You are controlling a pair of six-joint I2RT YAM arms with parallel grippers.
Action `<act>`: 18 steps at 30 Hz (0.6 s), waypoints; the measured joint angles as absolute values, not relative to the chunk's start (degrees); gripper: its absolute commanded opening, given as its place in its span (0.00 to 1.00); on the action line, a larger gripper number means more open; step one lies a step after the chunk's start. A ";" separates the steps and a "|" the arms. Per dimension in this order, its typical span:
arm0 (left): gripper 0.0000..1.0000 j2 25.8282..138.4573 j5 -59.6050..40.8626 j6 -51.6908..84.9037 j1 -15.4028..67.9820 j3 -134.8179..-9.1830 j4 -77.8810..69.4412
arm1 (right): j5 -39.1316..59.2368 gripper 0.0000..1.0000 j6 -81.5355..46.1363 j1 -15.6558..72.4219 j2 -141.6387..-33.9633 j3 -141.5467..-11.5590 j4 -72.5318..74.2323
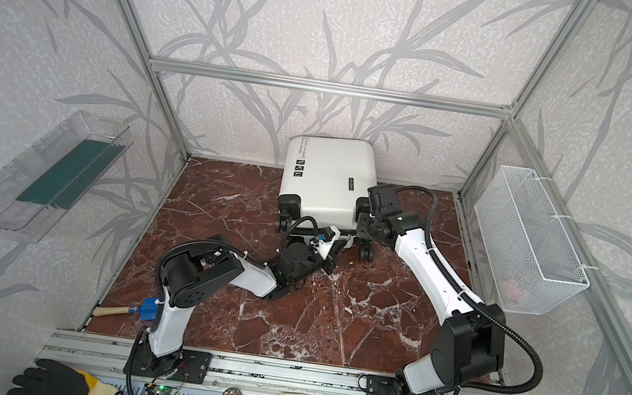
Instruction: Pack the luggage
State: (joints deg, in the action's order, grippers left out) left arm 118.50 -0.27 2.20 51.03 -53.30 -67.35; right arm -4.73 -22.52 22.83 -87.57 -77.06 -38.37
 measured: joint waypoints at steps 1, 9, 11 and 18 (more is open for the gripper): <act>0.00 119.31 -0.27 2.37 51.29 -54.52 -67.16 | -4.75 0.00 -22.57 22.83 -87.57 -77.06 -38.26; 0.00 120.64 0.27 3.09 51.75 -56.62 -66.41 | -3.88 0.30 -22.74 22.41 -87.55 -77.06 -38.13; 0.00 120.64 0.56 3.18 51.81 -56.49 -66.52 | -2.31 0.43 -22.74 21.65 -87.55 -77.08 -38.11; 0.00 120.62 0.99 3.51 52.40 -54.74 -68.25 | 3.81 0.61 -23.83 17.61 -86.50 -77.97 -35.42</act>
State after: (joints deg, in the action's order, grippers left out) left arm 120.62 0.99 3.51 52.40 -54.74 -68.25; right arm 3.81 -23.83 17.61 -86.50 -77.97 -35.42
